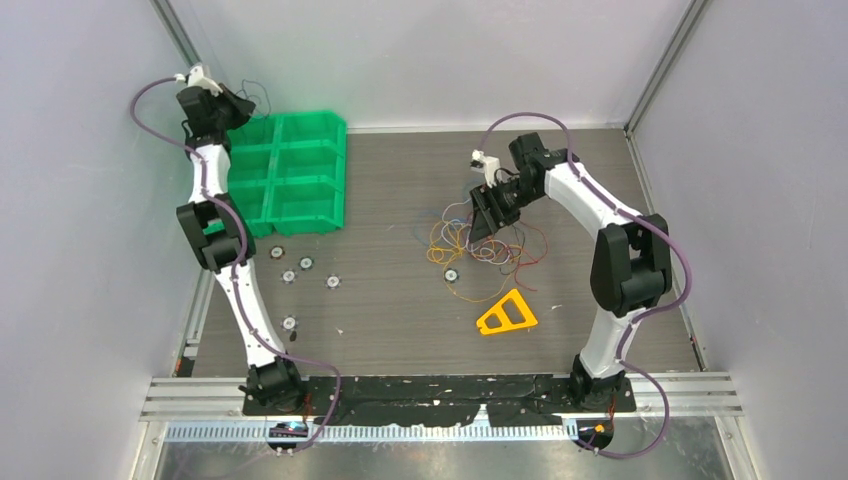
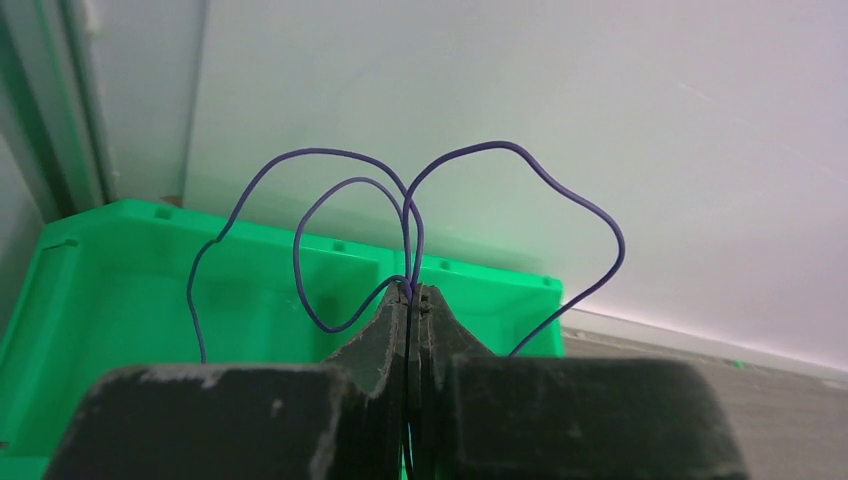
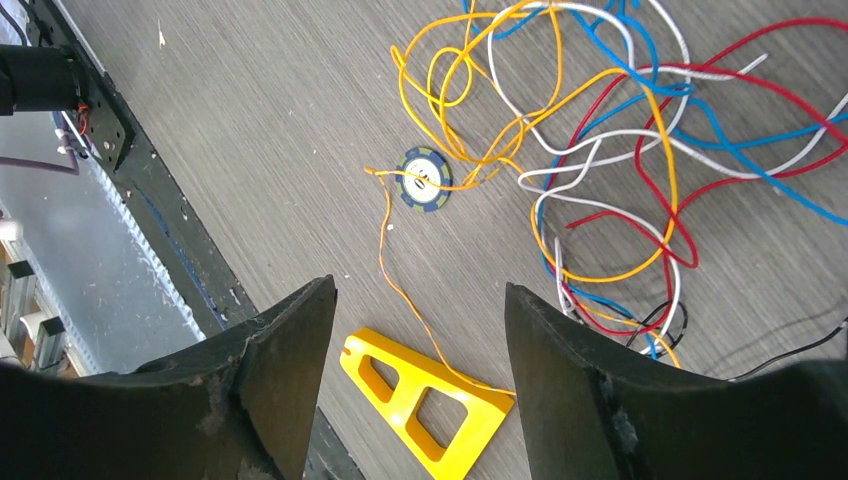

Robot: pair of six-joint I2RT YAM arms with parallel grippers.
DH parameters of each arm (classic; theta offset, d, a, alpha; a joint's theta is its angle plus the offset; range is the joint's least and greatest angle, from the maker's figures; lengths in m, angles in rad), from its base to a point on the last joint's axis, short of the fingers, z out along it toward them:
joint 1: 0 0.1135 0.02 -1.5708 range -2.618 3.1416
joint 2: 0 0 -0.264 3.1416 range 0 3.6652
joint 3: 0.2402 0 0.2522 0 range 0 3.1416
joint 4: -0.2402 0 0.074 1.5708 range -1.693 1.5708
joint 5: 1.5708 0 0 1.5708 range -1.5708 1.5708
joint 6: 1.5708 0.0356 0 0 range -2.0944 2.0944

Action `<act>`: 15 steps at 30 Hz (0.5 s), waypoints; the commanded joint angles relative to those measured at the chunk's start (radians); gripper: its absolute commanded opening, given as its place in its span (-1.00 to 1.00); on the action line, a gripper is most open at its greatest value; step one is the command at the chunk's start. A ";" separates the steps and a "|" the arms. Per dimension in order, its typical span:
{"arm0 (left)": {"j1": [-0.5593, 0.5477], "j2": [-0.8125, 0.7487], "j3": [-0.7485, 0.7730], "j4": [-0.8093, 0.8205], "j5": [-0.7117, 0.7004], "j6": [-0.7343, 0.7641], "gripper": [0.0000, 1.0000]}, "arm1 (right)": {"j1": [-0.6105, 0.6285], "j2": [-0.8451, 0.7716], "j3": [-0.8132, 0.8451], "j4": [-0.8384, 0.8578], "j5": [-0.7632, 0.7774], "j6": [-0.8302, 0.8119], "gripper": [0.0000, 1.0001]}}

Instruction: Untangle the cables

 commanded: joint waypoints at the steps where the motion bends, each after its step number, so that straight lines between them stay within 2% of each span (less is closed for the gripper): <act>1: 0.009 0.031 0.070 0.031 -0.151 0.050 -1.00 | -0.003 0.020 0.095 -0.072 -0.011 -0.038 0.37; 8: 0.028 0.062 0.088 0.001 -0.169 0.061 -1.00 | -0.003 0.069 0.136 -0.074 0.002 -0.033 0.37; 12: 0.027 0.049 0.087 -0.083 -0.231 0.061 -0.98 | -0.003 0.097 0.169 -0.074 0.002 -0.025 0.37; 14: 0.027 0.037 0.077 -0.112 -0.265 0.059 -0.91 | -0.003 0.105 0.182 -0.074 0.006 -0.023 0.37; 15: 0.028 0.033 0.074 -0.121 -0.270 0.063 -0.82 | -0.003 0.107 0.186 -0.074 0.009 -0.024 0.37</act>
